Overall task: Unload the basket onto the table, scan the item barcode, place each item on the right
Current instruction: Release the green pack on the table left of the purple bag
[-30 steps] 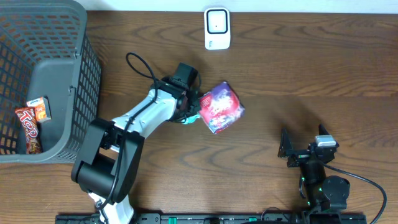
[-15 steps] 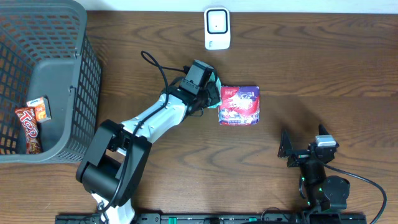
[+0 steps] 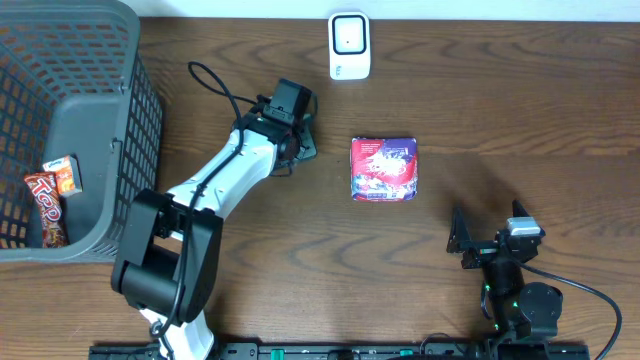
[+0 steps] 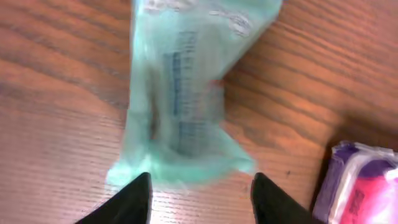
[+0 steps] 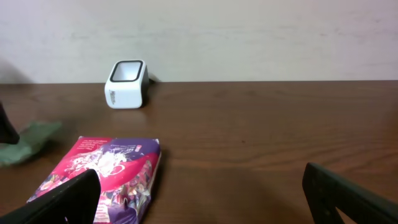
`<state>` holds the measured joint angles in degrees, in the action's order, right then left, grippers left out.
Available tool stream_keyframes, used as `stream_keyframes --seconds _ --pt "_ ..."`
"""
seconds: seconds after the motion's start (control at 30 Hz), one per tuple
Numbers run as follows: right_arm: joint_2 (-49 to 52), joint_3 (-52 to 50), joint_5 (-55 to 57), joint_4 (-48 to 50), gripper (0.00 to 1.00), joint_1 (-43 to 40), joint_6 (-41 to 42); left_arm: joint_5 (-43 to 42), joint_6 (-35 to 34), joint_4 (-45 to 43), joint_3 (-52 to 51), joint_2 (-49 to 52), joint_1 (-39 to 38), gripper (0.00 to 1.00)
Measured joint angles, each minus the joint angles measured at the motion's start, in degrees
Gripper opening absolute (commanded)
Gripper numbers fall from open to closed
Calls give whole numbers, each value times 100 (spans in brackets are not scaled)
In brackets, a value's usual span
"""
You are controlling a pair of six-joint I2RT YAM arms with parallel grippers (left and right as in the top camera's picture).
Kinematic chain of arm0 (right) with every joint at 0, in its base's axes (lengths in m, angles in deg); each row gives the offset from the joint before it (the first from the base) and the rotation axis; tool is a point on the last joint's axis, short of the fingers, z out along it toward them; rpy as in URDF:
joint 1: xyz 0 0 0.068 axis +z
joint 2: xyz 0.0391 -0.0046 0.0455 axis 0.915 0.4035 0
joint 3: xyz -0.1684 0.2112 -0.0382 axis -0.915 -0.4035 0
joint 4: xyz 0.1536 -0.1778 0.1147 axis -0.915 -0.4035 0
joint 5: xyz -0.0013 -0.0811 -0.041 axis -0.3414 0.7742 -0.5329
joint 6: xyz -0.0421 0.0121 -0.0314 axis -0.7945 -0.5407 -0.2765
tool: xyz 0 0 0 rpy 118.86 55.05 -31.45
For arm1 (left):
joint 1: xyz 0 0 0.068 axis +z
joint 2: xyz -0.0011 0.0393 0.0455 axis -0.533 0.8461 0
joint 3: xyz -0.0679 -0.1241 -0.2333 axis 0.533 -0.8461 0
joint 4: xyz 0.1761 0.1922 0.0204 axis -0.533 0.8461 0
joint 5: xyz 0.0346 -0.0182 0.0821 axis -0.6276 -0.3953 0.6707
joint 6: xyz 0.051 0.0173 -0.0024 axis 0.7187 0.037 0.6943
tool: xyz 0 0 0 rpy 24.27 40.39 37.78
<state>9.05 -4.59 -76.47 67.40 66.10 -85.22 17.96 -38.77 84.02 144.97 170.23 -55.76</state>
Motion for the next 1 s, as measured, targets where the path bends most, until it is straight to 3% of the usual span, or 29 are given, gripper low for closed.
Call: stream_keyframes --seconds 0.27,0.37,0.5,0.93,0.97,1.0 --pt "0 0 0 0 99 0 0 -223 400 15 385 -201 -98 60" --pt "0 0 -2 0 99 0 0 -297 476 11 420 -590 -63 53" --pt "0 0 0 0 99 0 0 -275 577 4 487 -1202 120 52" --pt "0 0 0 0 99 0 0 46 1014 -44 879 -2592 1443 53" --pt "0 0 -2 0 99 0 0 107 1032 -81 964 -2723 1633 61" --pt "0 0 -2 0 99 0 0 162 1043 -151 1027 -2839 1803 63"
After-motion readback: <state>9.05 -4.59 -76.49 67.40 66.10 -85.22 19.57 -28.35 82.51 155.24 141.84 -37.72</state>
